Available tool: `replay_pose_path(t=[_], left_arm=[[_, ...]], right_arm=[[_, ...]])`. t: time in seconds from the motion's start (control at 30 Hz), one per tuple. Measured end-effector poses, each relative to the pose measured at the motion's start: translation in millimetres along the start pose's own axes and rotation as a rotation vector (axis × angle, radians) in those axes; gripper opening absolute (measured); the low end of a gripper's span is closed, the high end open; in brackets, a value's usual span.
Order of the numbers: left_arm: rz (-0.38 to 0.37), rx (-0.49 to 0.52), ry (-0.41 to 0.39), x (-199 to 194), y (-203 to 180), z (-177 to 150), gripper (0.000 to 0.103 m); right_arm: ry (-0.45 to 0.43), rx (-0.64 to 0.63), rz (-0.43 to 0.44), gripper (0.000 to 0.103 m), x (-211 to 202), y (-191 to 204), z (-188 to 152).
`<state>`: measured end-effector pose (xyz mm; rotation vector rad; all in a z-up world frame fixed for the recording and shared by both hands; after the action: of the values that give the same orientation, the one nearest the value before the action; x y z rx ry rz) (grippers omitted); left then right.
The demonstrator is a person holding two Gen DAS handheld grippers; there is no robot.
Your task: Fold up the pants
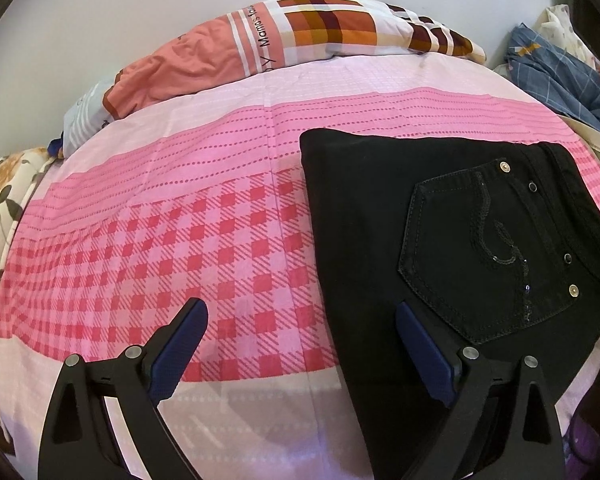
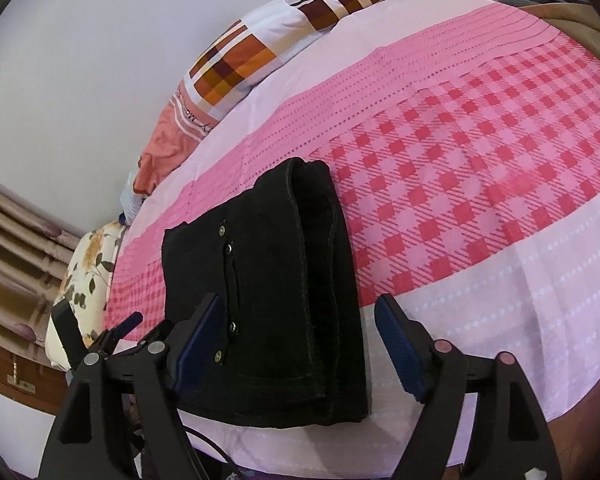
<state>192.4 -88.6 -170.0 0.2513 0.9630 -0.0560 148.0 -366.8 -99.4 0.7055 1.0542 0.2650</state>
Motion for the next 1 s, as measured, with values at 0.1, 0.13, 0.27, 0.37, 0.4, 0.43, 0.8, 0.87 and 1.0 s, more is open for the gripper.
replay_pose_path(t=[0.1, 0.13, 0.27, 0.37, 0.4, 0.43, 0.8, 0.87, 1.0], left_arm=[[-0.002, -0.002, 0.001, 0, 0, 0, 0.096], [0.0, -0.001, 0.0, 0, 0, 0, 0.096], [0.004, 0.002, -0.001, 1, 0, 0, 0.098], [0.002, 0.003, 0.0, 2, 0, 0, 0.098], [0.002, 0.003, 0.001, 3, 0, 0, 0.099], [0.003, 0.002, 0.001, 2, 0, 0, 0.099], [-0.023, -0.001, 0.012, 2, -1, 0, 0.099], [-0.104, -0.011, 0.028, 3, -4, -1, 0.099], [-0.244, -0.066, 0.056, 4, -3, -4, 0.099]], right_arm=[[-0.001, -0.002, -0.007, 0.076, 1, -1, 0], [-0.001, 0.0, -0.01, 0.077, 1, -2, 0], [0.008, 0.009, -0.01, 0.08, 4, -5, 1], [0.014, 0.014, -0.012, 0.08, 6, -7, 0], [0.016, 0.015, -0.011, 0.08, 6, -8, 0], [0.018, 0.016, -0.011, 0.08, 7, -8, 1], [0.009, 0.015, -0.015, 0.084, 9, -13, 1], [-0.001, -0.008, -0.021, 0.084, 8, -12, 2], [-0.004, -0.058, -0.045, 0.084, 8, -9, 5]])
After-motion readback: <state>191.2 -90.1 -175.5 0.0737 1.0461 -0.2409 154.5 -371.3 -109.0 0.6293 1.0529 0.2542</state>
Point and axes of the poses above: each gripper's, at about its wrist camera, not at the fingertips, and x roughly the way its jaws point, y to its left, z to its top, the point moved 7 cm from there along x, roughly the way its jaws point, and after that the axes turned 7 degrees about z, right-handed, at the moved point
